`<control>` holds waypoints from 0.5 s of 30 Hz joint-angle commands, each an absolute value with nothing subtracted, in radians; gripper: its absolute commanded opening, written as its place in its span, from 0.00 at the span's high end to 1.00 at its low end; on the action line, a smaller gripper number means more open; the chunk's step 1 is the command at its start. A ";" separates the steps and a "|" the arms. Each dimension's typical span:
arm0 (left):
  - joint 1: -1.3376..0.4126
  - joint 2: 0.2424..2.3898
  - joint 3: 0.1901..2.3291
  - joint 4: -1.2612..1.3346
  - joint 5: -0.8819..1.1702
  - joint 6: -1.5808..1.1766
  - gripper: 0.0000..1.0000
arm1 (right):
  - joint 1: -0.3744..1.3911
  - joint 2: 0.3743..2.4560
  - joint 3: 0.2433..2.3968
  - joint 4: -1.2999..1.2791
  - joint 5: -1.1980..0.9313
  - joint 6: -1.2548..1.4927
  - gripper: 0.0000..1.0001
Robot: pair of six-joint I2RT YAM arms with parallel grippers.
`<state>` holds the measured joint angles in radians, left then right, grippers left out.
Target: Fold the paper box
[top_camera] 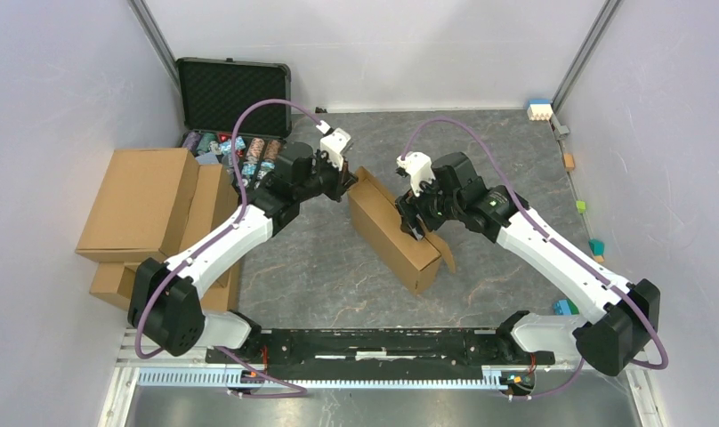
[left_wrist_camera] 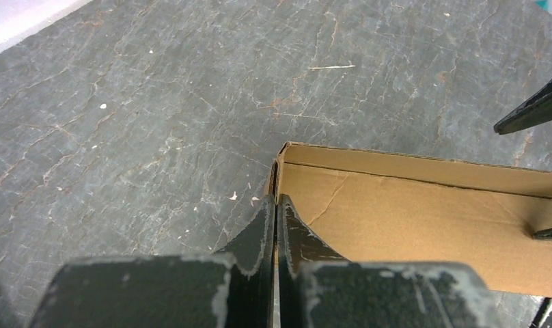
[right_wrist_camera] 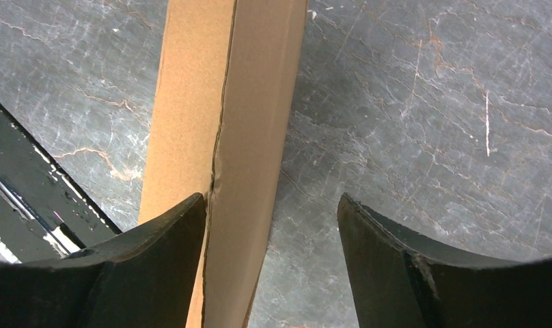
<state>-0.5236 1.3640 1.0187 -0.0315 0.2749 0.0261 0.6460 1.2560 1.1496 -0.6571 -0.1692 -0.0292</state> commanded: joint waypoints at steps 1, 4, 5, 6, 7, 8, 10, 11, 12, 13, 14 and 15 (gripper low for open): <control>-0.519 1.380 0.964 -0.138 0.178 0.106 0.98 | 0.649 1.259 1.193 -0.729 -0.129 -0.063 0.24; -0.519 1.372 0.949 -0.103 0.182 0.150 0.98 | 0.649 1.260 1.195 -0.738 -0.130 -0.067 0.24; -0.518 1.370 0.943 -0.092 0.190 0.162 0.98 | 0.649 1.259 1.198 -0.739 -0.133 -0.069 0.24; -0.518 1.370 0.937 -0.078 0.206 0.179 0.98 | 0.649 1.260 1.197 -0.741 -0.134 -0.069 0.24; -0.520 1.370 0.929 -0.067 0.216 0.189 0.98 | 0.649 1.259 1.197 -0.740 -0.134 -0.069 0.24; -0.518 1.371 0.923 -0.056 0.221 0.197 0.98 | 0.649 1.260 1.195 -0.742 -0.136 -0.069 0.24; -0.518 1.371 0.911 -0.043 0.235 0.216 0.98 | 0.649 1.260 1.196 -0.743 -0.140 -0.071 0.24; -0.518 1.369 0.906 -0.038 0.237 0.222 0.98 | 0.649 1.261 1.194 -0.743 -0.140 -0.072 0.24; -0.518 1.368 0.900 -0.028 0.235 0.227 0.98 | 0.648 1.260 1.193 -0.743 -0.137 -0.074 0.24; -0.519 1.365 0.896 -0.024 0.235 0.227 0.98 | 0.649 1.261 1.193 -0.745 -0.137 -0.075 0.24; -0.520 1.364 0.896 -0.025 0.238 0.218 0.98 | 0.649 1.259 1.195 -0.746 -0.134 -0.075 0.24; -0.519 1.364 0.896 -0.026 0.242 0.211 0.98 | 0.648 1.259 1.197 -0.747 -0.131 -0.076 0.24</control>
